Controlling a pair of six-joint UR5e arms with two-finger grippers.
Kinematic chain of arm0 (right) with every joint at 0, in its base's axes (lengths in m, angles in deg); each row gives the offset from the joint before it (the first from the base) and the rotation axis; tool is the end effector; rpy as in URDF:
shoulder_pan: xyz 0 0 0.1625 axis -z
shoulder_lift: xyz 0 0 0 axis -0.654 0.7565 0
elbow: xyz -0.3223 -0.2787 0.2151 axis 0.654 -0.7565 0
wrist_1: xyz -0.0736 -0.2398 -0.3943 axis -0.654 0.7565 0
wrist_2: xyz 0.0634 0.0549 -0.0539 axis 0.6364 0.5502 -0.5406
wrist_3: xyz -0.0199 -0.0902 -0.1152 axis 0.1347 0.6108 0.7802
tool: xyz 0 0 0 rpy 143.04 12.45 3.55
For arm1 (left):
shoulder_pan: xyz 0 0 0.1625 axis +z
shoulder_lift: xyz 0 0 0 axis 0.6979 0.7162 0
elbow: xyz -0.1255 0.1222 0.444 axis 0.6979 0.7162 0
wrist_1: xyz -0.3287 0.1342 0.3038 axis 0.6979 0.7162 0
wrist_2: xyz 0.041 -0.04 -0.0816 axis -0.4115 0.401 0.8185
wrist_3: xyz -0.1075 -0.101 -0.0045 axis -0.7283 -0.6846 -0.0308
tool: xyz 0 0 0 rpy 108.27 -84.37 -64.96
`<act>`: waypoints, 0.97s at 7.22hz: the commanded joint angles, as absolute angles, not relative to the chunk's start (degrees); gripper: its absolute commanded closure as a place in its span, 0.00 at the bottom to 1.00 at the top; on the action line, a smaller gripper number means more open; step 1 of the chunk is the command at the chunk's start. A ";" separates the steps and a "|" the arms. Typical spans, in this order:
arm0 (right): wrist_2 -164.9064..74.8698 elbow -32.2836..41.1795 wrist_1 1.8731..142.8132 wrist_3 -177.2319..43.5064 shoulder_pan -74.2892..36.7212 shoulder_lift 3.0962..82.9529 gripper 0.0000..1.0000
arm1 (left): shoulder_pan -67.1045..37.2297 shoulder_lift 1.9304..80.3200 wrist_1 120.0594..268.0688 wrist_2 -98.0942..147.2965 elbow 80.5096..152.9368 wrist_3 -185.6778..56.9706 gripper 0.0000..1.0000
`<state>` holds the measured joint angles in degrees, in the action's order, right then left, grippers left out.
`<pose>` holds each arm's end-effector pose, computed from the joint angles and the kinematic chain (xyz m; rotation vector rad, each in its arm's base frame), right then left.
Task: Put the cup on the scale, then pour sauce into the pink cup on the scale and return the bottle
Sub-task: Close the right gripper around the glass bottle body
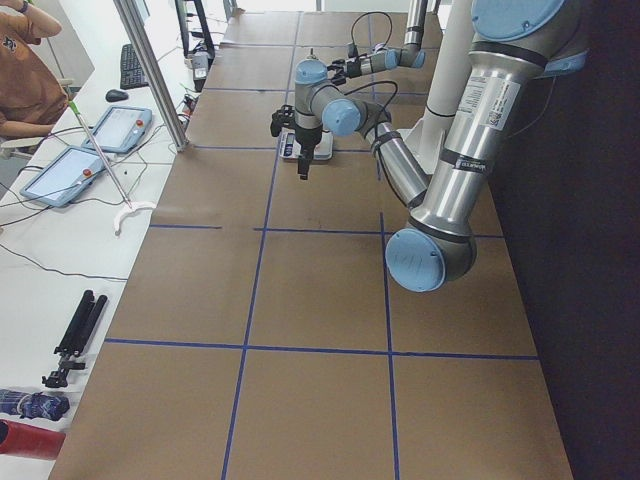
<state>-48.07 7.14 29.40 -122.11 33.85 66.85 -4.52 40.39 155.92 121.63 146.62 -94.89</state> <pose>-0.4759 -0.3325 0.5654 1.2645 -0.6119 0.4550 0.3495 -0.4943 0.3137 0.1422 0.7923 0.0979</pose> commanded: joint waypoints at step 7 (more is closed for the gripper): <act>-48.71 5.85 28.73 -121.29 31.80 66.38 0.00 | -4.52 40.43 155.83 121.63 146.78 -94.97 0.00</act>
<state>-48.87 5.86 28.77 -121.74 32.45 66.53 -4.52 40.51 155.84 121.63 146.77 -94.97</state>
